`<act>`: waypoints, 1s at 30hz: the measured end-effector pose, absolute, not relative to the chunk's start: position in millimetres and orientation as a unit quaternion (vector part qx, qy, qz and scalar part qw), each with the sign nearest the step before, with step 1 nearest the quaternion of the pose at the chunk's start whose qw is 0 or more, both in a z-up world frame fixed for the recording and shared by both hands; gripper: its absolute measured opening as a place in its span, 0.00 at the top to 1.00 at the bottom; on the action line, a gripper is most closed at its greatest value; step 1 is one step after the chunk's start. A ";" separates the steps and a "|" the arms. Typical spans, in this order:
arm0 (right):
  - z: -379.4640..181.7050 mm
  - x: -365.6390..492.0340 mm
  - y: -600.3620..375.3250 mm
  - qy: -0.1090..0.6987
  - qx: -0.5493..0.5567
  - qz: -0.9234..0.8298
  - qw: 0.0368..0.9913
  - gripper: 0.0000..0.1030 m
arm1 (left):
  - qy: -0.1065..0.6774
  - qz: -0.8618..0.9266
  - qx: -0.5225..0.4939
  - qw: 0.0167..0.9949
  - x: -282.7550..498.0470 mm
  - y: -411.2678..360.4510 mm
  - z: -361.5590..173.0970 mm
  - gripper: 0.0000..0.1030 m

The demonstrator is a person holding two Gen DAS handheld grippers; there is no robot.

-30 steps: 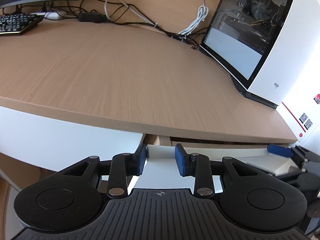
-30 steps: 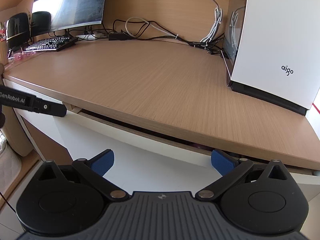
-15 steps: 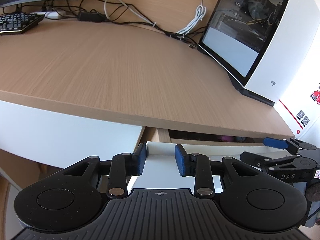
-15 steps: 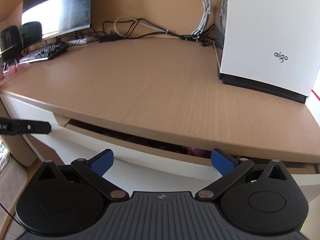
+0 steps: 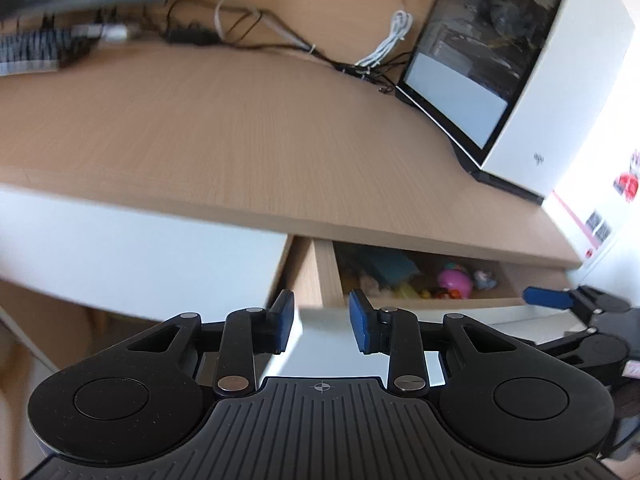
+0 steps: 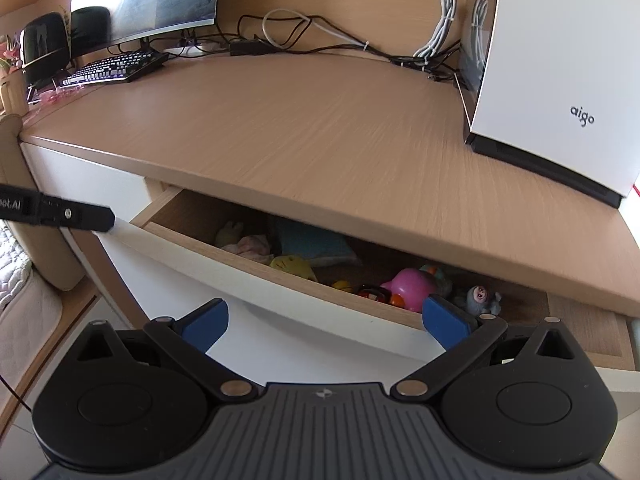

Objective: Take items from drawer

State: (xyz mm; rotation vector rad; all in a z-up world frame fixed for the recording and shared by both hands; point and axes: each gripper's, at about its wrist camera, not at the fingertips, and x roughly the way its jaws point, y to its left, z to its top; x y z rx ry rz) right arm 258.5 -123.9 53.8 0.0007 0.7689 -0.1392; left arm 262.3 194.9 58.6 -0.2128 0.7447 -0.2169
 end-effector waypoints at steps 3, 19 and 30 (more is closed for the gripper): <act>58.5 248.6 -120.7 0.380 0.026 -0.073 0.922 0.00 | 0.377 -0.125 -0.090 0.913 261.9 183.4 72.7 0.68; 90.9 166.8 -86.2 0.413 0.084 -0.098 0.902 0.00 | 0.444 -0.175 -0.053 0.877 315.5 109.5 49.9 0.68; 118.2 156.5 -115.4 0.401 0.080 -0.204 0.890 0.00 | 0.485 -0.180 -0.087 0.851 322.7 106.7 20.2 0.73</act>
